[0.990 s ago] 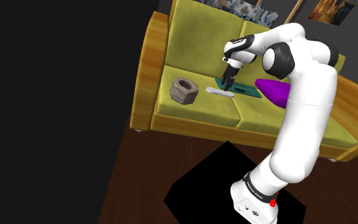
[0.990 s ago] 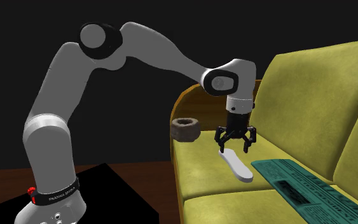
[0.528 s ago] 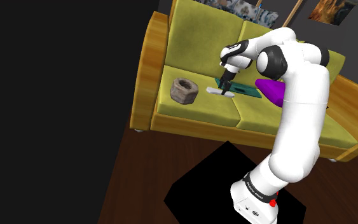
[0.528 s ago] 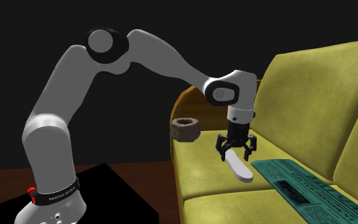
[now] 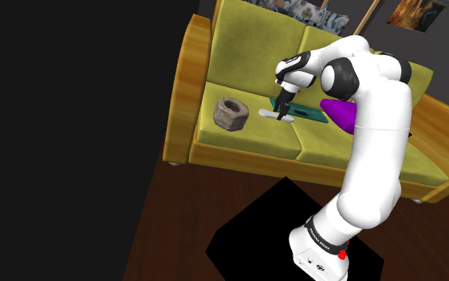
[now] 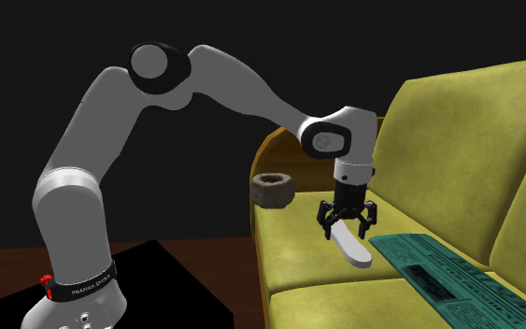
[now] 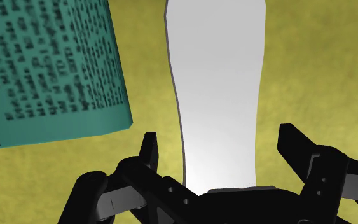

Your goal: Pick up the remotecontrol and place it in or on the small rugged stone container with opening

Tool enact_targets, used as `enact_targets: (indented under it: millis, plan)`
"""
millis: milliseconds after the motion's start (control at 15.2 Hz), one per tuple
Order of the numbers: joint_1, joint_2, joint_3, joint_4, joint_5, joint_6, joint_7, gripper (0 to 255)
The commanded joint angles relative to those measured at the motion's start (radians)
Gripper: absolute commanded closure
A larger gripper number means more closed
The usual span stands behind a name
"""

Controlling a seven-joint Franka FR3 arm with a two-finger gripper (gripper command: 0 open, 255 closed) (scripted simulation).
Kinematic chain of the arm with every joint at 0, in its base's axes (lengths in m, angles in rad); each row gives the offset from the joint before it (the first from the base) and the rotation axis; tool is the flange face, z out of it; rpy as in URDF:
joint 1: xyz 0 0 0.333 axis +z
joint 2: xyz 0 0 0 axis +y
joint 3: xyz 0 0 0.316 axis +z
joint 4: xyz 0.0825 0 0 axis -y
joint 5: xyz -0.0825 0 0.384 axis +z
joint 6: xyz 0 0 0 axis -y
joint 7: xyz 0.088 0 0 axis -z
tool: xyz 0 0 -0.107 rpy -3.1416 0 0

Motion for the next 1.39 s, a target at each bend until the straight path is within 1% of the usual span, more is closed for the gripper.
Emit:
enact_targets:
  millis: [0, 594, 1320]
  plan:
    - [0.000, 0.000, 0.000, 0.000, 0.000, 0.000, 0.000, 255]
    - [0.000, 0.000, 0.000, 0.000, 0.000, 0.000, 0.000, 255]
    - [0.015, -0.063, -0.030, 0.063, -0.049, -0.114, 0.030, 255]
